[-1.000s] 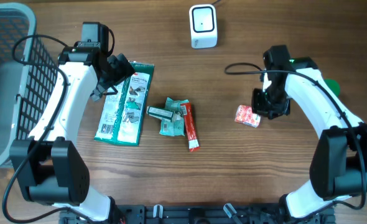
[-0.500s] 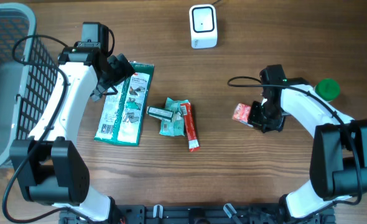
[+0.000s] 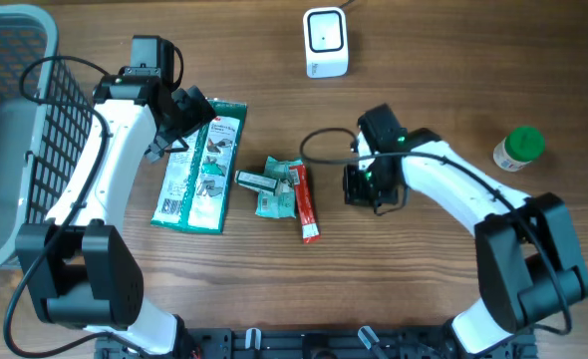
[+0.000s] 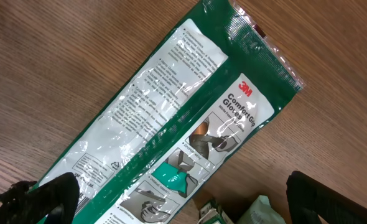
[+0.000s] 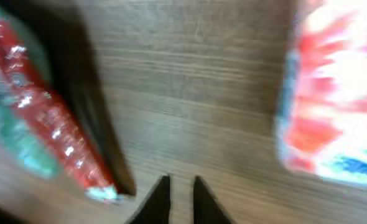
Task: Scan the item barcode
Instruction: 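Move the right gripper to the red Kleenex pack and grasp it, then lift the Kleenex pack and rotate it with the right gripper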
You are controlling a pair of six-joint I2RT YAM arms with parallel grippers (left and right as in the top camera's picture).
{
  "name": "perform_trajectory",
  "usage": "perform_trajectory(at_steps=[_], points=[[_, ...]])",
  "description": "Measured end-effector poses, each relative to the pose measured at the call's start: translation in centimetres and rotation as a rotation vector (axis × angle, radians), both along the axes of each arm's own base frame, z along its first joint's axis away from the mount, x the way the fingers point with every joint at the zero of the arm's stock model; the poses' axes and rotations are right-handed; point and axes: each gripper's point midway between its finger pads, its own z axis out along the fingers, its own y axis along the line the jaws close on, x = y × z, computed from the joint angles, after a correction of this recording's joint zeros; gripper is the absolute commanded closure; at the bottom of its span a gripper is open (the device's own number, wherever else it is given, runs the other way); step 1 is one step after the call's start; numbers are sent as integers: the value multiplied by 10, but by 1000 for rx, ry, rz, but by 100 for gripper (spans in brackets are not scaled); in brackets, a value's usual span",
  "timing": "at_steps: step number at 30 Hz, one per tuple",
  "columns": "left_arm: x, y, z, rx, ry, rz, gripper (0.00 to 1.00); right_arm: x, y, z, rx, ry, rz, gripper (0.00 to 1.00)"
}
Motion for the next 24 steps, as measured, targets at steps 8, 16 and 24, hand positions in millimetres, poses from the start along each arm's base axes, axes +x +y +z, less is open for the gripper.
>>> perform_trajectory(at_steps=[8,16,24], points=[[0,0,0,0,0,0,0,53,-73,47,-115,-215,0,56],[0,0,0,0,0,0,0,57,-83,10,-159,-160,50,58],[0,0,0,0,0,0,0,54,-85,-9,-176,-113,62,64]])
